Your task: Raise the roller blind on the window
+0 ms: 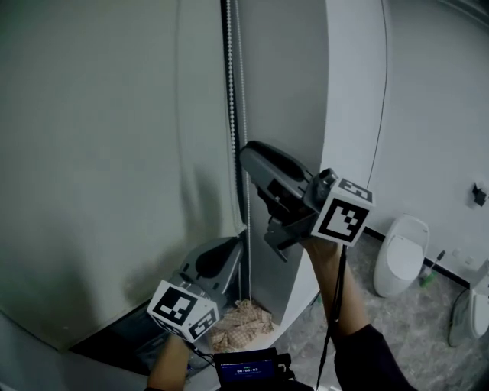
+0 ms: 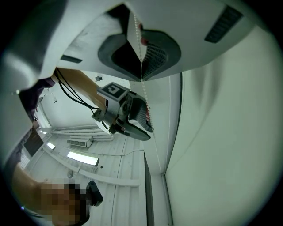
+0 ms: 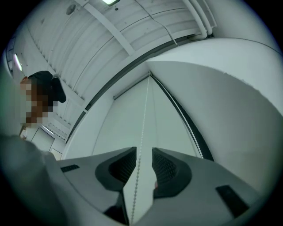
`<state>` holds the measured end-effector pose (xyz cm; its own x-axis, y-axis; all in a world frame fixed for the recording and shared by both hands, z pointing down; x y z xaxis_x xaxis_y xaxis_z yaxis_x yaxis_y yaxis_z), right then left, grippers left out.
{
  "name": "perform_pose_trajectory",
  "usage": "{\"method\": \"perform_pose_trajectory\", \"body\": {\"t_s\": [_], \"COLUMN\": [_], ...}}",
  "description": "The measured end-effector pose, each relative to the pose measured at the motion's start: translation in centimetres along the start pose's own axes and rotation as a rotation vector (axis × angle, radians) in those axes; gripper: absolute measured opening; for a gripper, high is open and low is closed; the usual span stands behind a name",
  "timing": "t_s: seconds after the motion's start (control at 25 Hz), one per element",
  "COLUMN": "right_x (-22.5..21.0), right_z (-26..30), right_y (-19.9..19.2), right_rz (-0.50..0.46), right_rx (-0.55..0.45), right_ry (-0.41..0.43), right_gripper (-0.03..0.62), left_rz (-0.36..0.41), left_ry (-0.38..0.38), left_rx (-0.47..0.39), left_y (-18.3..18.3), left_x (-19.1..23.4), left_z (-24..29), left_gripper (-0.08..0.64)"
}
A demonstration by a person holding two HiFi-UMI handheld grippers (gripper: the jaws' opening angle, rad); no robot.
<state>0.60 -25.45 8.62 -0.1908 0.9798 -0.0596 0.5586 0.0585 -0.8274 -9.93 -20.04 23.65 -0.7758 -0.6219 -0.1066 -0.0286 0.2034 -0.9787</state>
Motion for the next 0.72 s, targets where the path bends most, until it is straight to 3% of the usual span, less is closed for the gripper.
{"method": "perform_pose_trajectory", "body": {"t_s": [0.16,0.28,0.36,0.4,0.52,0.72], "right_x": [-0.1,0.3,0.6,0.7,0.8,-0.5], "right_z": [0.2,0.4,0.4,0.4,0.5,-0.6], "right_y": [-0.4,-0.2,-0.1,0.0,-0.6,-3.2], "right_rz": [0.02,0.018,-0.013,-0.035,-0.119,-0.21], "right_rx": [0.029,0.057,0.081,0.091,0.107,0.164], "right_ry": [0.019,0.029,0.023,0.009,-0.061,-0.168], "right_gripper": [0.092,0.092,0.073,0.023,0.014,0.014], "left_rz": [-0.039,-0.007,-0.008,-0.015,-0.019,-0.218], "left_ry": [-0.002,-0.006,-0.005,-0.006,-0.006,-0.027], "left_rx": [0.014,0.021,0.02,0.015,-0.03,-0.183], "left_y": [-1.6,-1.2,-1.1,-1.1,-1.5,-1.4], "left_x": [-0.8,-1.7,-1.9,-1.8,-0.8,3.3], "left_z": [-0.1,0.3,0.5,0.5,-0.6,-3.4], "left_gripper": [0.018,0.018,0.018,0.018,0.018,0.02]}}
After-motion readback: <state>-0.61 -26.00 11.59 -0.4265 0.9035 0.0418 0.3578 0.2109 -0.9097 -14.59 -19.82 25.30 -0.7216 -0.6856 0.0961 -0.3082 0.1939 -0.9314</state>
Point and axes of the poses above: the fingertips, and each gripper's own axes: z forward along the fingers, x to its left, y out of its top, the point moved 5 cm from there along -z, backward along the fingers, and after that the axes turned 4 degrees about -z, right-handed, at the moved point
